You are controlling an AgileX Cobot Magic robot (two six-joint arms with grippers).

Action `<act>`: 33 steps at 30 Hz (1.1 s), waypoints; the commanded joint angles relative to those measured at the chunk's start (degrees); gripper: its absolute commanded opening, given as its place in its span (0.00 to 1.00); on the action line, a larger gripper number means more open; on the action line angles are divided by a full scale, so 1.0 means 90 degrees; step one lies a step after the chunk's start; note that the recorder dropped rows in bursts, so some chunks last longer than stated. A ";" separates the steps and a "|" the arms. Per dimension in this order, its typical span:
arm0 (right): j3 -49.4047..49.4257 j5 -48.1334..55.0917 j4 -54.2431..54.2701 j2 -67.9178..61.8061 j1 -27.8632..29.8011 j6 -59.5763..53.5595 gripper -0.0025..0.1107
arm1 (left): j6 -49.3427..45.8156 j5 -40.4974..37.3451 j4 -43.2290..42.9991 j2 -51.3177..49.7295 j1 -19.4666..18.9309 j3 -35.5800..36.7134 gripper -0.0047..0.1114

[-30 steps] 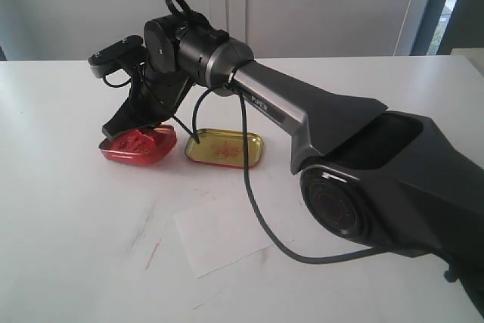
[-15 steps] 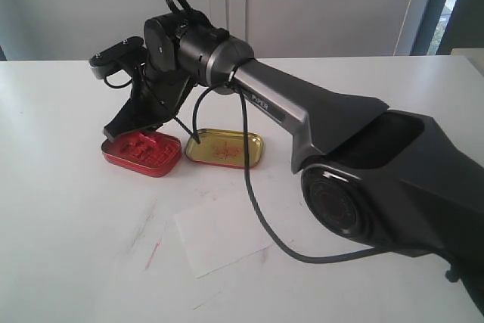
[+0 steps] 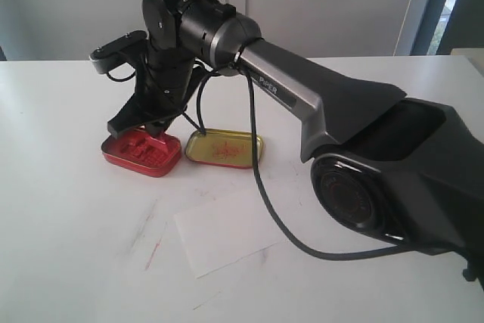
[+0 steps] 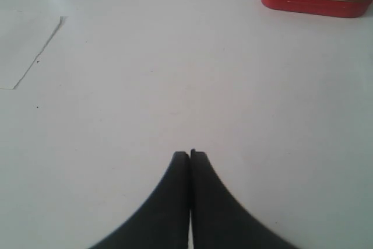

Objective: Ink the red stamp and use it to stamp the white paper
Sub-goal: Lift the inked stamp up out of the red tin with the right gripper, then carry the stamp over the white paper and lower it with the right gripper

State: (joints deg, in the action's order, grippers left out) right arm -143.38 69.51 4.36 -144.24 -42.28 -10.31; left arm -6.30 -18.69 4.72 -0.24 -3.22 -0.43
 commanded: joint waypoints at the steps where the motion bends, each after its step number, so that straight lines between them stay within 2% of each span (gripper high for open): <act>1: 0.0010 0.0050 0.0058 0.0094 0.0010 0.0120 0.02 | 0.0003 -0.0070 0.0017 0.0027 -0.0011 0.0048 0.04; 26: 0.0019 0.0050 0.0106 0.0461 -0.0152 0.0255 0.02 | 0.0003 -0.0070 0.0017 0.0027 -0.0011 0.0048 0.04; 33: 0.0641 0.0050 0.0081 0.0816 -0.0115 0.0253 0.02 | 0.0003 -0.0070 0.0017 0.0027 -0.0011 0.0048 0.04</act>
State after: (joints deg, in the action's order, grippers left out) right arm -140.18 70.00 5.50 -139.42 -43.61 -8.13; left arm -6.30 -18.69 4.72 -0.24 -3.22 -0.43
